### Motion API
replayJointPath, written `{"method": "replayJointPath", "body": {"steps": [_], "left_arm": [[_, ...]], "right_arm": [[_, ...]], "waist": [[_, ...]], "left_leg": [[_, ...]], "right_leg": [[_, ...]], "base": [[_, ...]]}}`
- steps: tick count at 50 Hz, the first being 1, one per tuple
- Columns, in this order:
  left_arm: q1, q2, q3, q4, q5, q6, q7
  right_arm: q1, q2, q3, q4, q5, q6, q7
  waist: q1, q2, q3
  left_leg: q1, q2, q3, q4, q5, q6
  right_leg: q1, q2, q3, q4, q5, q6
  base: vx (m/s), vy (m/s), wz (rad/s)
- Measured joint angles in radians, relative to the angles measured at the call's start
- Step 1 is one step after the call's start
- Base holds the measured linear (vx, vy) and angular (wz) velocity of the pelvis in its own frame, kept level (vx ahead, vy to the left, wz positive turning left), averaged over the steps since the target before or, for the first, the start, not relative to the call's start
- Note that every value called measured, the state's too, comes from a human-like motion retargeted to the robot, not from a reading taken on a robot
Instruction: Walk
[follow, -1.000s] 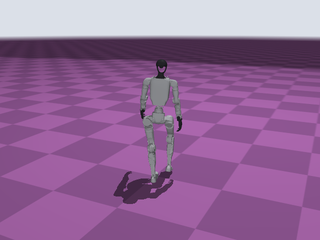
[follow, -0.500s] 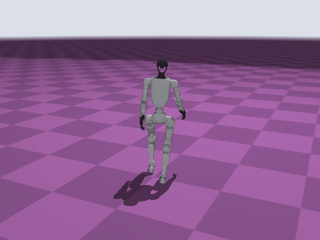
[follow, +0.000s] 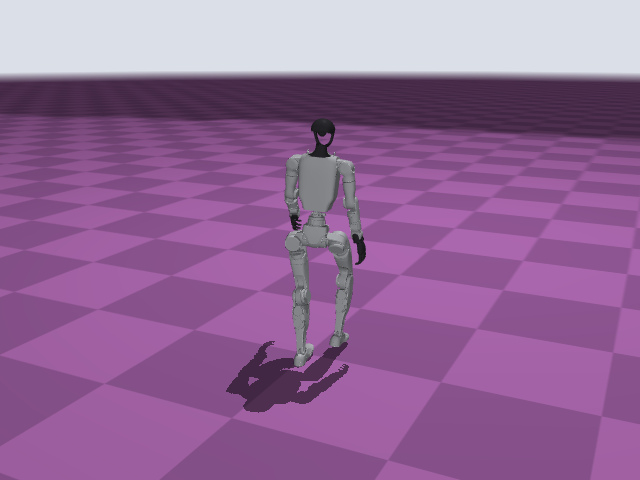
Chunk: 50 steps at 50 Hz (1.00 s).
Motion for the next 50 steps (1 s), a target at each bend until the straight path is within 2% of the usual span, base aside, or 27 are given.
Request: {"method": "replayJointPath", "body": {"steps": [2,5,9,10,13,15,17,20,24,29,32,35,37,40,42,45,47,50], "left_arm": [[-0.036,0.020,-0.009,-0.049,0.023,-0.021,0.012],[-0.062,0.038,-0.011,-0.097,0.043,-0.044,0.033],[-0.039,0.025,0.007,-0.089,0.026,-0.042,0.051],[-0.022,0.016,0.012,-0.075,0.017,-0.037,0.053],[0.045,-0.014,0.009,-0.003,0.007,-0.008,0.043],[0.078,-0.034,0.000,0.050,0.016,0.016,0.026],[0.102,-0.048,-0.010,0.096,0.025,0.038,0.006],[0.150,-0.062,-0.016,0.152,0.041,0.057,-0.017],[0.248,-0.083,0.001,0.214,0.037,0.052,-0.041],[0.375,-0.100,0.047,0.271,0.021,0.047,-0.069],[0.431,-0.107,0.081,0.299,0.005,0.053,-0.072],[0.452,-0.109,0.107,0.330,-0.012,0.059,-0.065],[0.448,-0.108,0.115,0.342,-0.029,0.063,-0.057],[0.402,-0.100,0.113,0.329,-0.053,0.066,-0.044],[0.346,-0.089,0.098,0.297,-0.054,0.064,-0.037],[0.242,-0.070,0.072,0.230,-0.047,0.055,-0.019],[0.170,-0.053,0.061,0.177,-0.048,0.044,-0.008],[0.076,-0.027,0.050,0.088,-0.064,0.019,0.009]], "right_arm": [[0.033,-0.005,-0.021,0.004,0.004,0.005,-0.014],[0.080,-0.008,-0.043,0.009,0.011,0.002,-0.033],[0.122,-0.014,-0.061,0.014,0.041,-0.009,-0.065],[0.129,-0.015,-0.063,0.017,0.052,-0.013,-0.075],[0.131,-0.028,-0.054,0.001,0.076,-0.022,-0.103],[0.114,-0.041,-0.041,-0.028,0.080,-0.025,-0.120],[0.077,-0.056,-0.029,-0.067,0.073,-0.029,-0.135],[0.007,-0.079,-0.015,-0.144,0.056,-0.041,-0.155],[-0.094,-0.113,0.002,-0.262,0.043,-0.067,-0.173],[-0.204,-0.138,0.024,-0.391,0.011,-0.091,-0.182],[-0.232,-0.140,0.034,-0.438,-0.011,-0.092,-0.187],[-0.226,-0.125,0.041,-0.438,-0.026,-0.084,-0.186],[-0.203,-0.097,0.046,-0.401,-0.026,-0.078,-0.168],[-0.177,-0.044,0.052,-0.303,-0.015,-0.068,-0.125],[-0.165,-0.017,0.058,-0.226,-0.013,-0.056,-0.096],[-0.136,0.003,0.060,-0.124,-0.022,-0.038,-0.063],[-0.106,0.005,0.052,-0.078,-0.023,-0.028,-0.048],[-0.053,0.002,0.032,-0.040,-0.027,-0.011,-0.042]], "waist": [[-0.004,0.033,0.004],[-0.011,0.045,0.002],[-0.014,0.105,0.007],[-0.016,0.123,0.010],[-0.009,0.182,0.014],[0.007,0.212,0.007],[0.033,0.213,0.003],[0.078,0.189,0.017],[0.122,0.148,0.054],[0.144,0.095,0.053],[0.158,0.083,0.039],[0.159,0.040,0.023],[0.151,-0.003,0.012],[0.131,-0.083,-0.007],[0.116,-0.102,-0.011],[0.089,-0.090,-0.003],[0.068,-0.069,0.007],[0.038,-0.030,0.019]], "left_leg": [[0.042,0.041,-0.007,-0.003,-0.033,-0.010],[0.070,0.056,-0.019,0.083,-0.115,-0.018],[0.103,0.128,-0.035,0.327,-0.160,-0.067],[0.102,0.154,-0.031,0.416,-0.144,-0.090],[0.013,0.244,-0.009,0.744,0.036,-0.176],[-0.099,0.305,0.010,0.947,0.135,-0.194],[-0.222,0.344,0.040,1.073,0.112,-0.150],[-0.376,0.356,0.077,1.108,-0.005,-0.072],[-0.495,0.304,0.106,0.858,-0.094,-0.032],[-0.553,0.178,0.091,0.391,-0.051,-0.062],[-0.565,0.128,0.064,0.343,-0.022,-0.064],[-0.532,0.061,0.075,0.418,0.041,-0.043],[-0.499,0.006,0.095,0.458,0.048,-0.016],[-0.433,-0.078,0.128,0.425,0.045,0.028],[-0.375,-0.097,0.124,0.374,0.033,0.041],[-0.258,-0.088,0.094,0.270,0.023,0.034],[-0.173,-0.067,0.069,0.190,0.028,0.017],[-0.063,-0.023,0.038,0.086,0.033,-0.009]], "right_leg": [[-0.005,0.076,0.016,-0.254,0.028,0.036],[-0.021,0.134,0.062,-0.395,0.033,0.056],[0.018,0.228,0.053,-0.274,0.100,0.010],[0.028,0.253,0.043,-0.223,0.105,-0.008],[0.079,0.327,0.002,-0.152,0.068,-0.070],[0.122,0.367,-0.016,-0.168,0.034,-0.102],[0.184,0.382,-0.008,-0.221,0.009,-0.112],[0.319,0.384,0.026,-0.332,-0.009,-0.098],[0.517,0.355,0.072,-0.462,-0.024,-0.066],[0.682,0.284,0.090,-0.547,-0.063,-0.050],[0.720,0.259,0.098,-0.462,-0.104,-0.045],[0.737,0.206,0.122,-0.290,-0.110,-0.012],[0.710,0.157,0.138,-0.122,-0.041,0.036],[0.588,0.070,0.162,0.170,0.157,0.116],[0.475,0.018,0.144,0.327,0.208,0.102],[0.311,-0.055,0.088,0.443,0.112,0.019],[0.220,-0.073,0.049,0.407,0.033,-0.021],[0.119,-0.054,0.002,0.227,-0.031,-0.039]], "base": [[0.00,-0.05,-0.18],[0.00,-0.06,-0.11],[0.04,-0.06,-0.11],[0.01,-0.05,-0.11],[0.00,-0.02,-0.04],[0.00,0.00,0.00],[0.00,0.00,0.00],[0.00,0.00,-0.06],[0.00,0.01,-0.27],[0.00,0.02,-0.24],[0.01,0.04,-0.27],[0.00,0.00,0.00],[0.00,0.00,0.00],[0.00,0.00,0.00],[-0.01,0.02,-0.09],[-0.02,0.03,-0.25],[-0.01,0.01,-0.11],[0.00,0.00,0.00]]}}
